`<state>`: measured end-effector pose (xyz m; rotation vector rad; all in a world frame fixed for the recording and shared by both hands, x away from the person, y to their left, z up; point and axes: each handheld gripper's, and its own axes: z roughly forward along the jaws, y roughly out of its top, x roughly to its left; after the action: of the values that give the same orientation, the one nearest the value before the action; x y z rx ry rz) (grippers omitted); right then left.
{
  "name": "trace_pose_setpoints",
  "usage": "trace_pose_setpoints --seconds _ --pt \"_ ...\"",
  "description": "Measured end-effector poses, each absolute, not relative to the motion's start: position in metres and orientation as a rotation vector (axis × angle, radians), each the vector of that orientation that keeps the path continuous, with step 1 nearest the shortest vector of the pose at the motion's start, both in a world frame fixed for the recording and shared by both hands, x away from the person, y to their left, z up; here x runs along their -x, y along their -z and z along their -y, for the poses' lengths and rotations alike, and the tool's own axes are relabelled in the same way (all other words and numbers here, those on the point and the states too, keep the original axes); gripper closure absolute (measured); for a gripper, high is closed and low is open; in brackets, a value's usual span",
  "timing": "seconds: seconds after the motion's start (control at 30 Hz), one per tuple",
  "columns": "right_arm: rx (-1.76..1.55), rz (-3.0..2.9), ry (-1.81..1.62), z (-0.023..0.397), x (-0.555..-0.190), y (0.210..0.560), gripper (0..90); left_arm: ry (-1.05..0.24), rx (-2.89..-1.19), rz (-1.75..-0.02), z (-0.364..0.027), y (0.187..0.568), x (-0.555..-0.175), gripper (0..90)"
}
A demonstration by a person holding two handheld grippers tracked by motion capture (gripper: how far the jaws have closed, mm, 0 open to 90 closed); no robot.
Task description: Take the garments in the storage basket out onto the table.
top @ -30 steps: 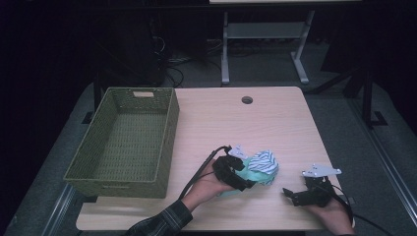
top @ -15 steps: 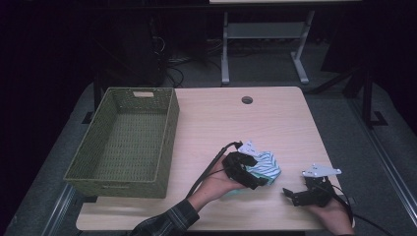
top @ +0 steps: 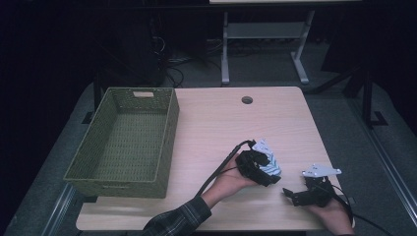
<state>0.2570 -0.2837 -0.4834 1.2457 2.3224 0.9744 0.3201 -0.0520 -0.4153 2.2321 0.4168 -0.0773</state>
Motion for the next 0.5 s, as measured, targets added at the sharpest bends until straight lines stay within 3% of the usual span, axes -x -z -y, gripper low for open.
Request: trace_pose_setpoints --seconds 0.23,0.3,0.33,0.5 --pt "-1.246 -2.323 -0.974 0.2837 -0.2570 0.4834 0.8 0.078 -2.257 -0.425 0.0554 0.4212 -0.3219 40.2" --pt "-1.245 -2.323 -0.974 0.2837 -0.2570 0.4834 0.8 0.082 -2.256 -0.432 0.0549 0.4210 -0.3222 46.3" --pt "-1.246 -2.323 -0.974 0.2837 -0.2570 0.4834 0.8 0.085 -2.257 -0.430 0.0543 0.4207 -0.3225 56.9" --pt "-1.246 -2.323 -0.974 0.2837 -0.2570 0.4834 0.8 0.089 -2.240 -0.433 0.0513 0.4175 -0.3225 72.5"
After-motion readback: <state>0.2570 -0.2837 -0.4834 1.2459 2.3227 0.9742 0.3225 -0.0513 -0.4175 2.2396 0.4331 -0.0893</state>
